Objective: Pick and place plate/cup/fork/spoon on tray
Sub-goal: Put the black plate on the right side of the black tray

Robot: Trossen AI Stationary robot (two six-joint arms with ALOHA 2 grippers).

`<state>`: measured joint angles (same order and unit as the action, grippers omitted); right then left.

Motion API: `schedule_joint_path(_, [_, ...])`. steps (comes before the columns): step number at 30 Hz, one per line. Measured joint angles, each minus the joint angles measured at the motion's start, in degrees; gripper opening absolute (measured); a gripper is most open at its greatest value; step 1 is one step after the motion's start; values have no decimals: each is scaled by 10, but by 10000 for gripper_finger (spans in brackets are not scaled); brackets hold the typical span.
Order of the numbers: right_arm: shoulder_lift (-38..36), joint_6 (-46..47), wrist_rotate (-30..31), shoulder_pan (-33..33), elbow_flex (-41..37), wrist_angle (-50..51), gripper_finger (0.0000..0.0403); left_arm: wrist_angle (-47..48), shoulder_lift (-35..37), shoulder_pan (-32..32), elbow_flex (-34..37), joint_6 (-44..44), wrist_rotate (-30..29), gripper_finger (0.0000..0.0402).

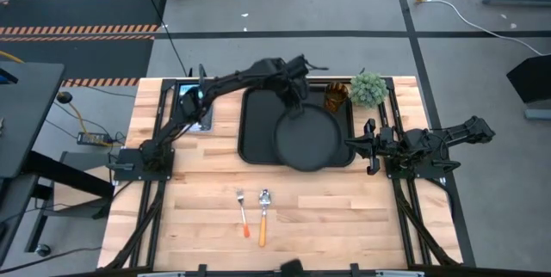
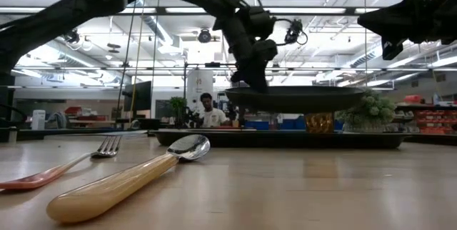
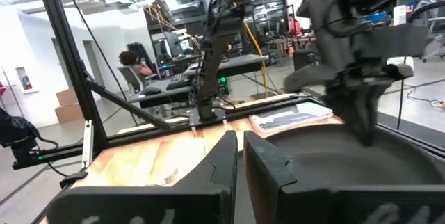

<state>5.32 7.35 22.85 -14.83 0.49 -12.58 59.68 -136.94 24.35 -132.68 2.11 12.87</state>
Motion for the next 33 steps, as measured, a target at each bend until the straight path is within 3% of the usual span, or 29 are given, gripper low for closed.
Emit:
schedule_joint_path(10, [0,0,-1,0,0,-4,34,-53,-61,51,1,-76,-12,17])
schedule_joint_path(33, [0,0,0,0,0,-20,34,-52,-58,34,-1,-75,-27,24])
